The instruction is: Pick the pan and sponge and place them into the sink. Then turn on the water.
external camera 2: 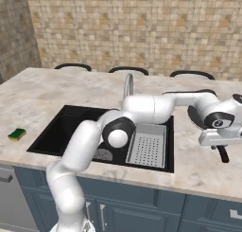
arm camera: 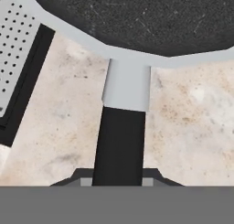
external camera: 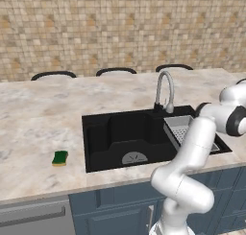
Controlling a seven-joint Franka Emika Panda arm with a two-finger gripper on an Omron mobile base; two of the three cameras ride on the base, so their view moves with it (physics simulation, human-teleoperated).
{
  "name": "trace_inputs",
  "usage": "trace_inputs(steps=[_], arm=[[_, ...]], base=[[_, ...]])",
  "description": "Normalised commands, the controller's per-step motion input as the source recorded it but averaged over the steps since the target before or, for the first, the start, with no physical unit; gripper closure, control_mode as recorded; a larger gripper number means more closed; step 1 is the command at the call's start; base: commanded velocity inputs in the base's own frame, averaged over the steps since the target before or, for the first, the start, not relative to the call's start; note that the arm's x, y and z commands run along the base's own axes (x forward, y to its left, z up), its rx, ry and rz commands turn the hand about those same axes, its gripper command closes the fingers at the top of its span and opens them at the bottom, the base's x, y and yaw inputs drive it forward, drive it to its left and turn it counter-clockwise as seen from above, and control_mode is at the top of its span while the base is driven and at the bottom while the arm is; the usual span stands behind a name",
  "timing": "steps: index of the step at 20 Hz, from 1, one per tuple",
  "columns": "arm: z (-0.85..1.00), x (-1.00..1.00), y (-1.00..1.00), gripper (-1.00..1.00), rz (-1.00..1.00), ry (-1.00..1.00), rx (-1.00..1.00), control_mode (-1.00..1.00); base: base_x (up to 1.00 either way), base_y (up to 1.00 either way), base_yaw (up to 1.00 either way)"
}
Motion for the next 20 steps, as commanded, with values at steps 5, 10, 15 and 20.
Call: trace_inputs(steps=[5,10,15,20], arm=[[0.18,-0.40,0.14,1.00,-0.06,0.00,-0.01,-1.00],[0.26,-0.35,0.22,1.00,-0.04,0.00,-0.03,-1.00],[0.33,-0.22,0.37,1.00,-0.04,0.01,-0.05,-1.00],[0.36,-0.19,0.36,1.00,-0.04,0.02,-0.06,-1.00]], base=[[0.00,0.00,0.00],[0.00,0.00,0.00],[0.00,0.00,0.00],[0.00,0.00,0.00]])
